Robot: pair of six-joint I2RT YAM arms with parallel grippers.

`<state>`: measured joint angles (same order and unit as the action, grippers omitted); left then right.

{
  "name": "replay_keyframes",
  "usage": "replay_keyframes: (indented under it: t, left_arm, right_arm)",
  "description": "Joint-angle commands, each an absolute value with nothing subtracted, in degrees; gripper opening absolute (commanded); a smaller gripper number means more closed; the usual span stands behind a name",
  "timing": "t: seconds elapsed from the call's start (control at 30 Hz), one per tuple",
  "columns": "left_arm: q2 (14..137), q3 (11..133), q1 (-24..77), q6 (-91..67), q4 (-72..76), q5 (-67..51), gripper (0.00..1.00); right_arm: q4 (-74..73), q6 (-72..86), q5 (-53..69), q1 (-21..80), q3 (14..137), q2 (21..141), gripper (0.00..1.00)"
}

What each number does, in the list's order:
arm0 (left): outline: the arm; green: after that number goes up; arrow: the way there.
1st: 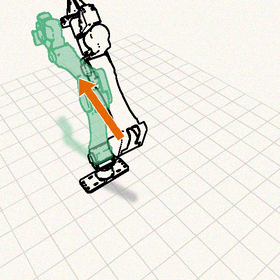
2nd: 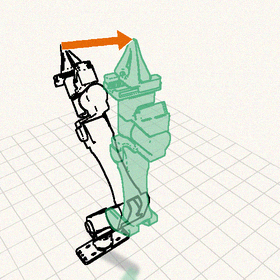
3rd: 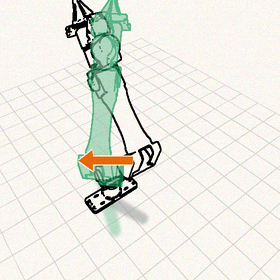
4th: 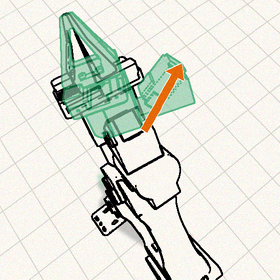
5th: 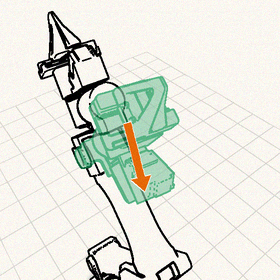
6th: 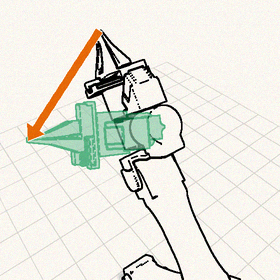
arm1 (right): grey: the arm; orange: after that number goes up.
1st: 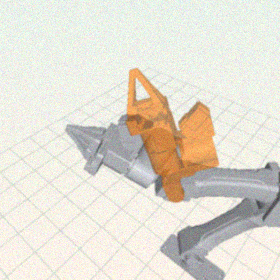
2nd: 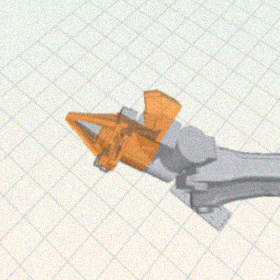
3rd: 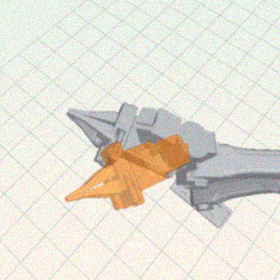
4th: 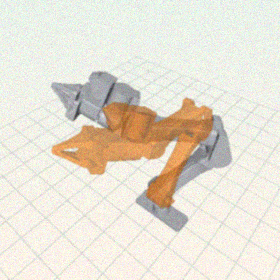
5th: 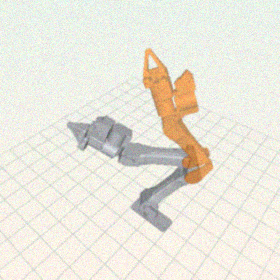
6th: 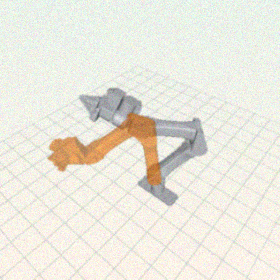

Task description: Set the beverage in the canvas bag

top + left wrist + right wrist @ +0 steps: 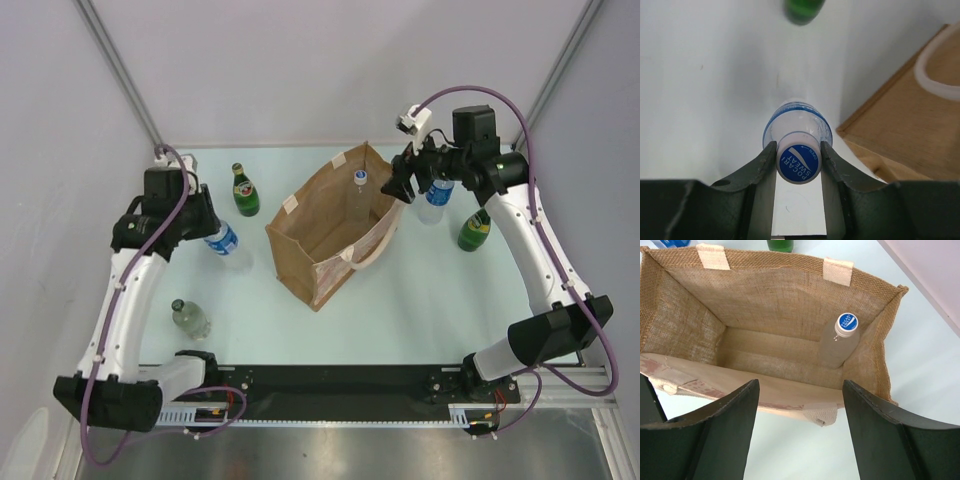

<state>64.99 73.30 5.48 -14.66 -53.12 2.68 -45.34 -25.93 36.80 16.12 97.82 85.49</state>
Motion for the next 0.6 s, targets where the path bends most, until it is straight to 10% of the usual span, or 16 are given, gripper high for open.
replay_keyframes:
  t: [0.0,0.57]
  left_arm:
    - [58.3,80.7,5.7,-9.3,-44.0,-4.5,0.0]
    - [65.5,108.3,19.0,-5.1,-33.5,-7.9,0.0]
  right_arm:
    - [-44.4,-25.8,38.0,15.3,98.5,83.3,0.73]
    - [-44.5,-25.2,38.8,14.0,98.5,82.4,0.73]
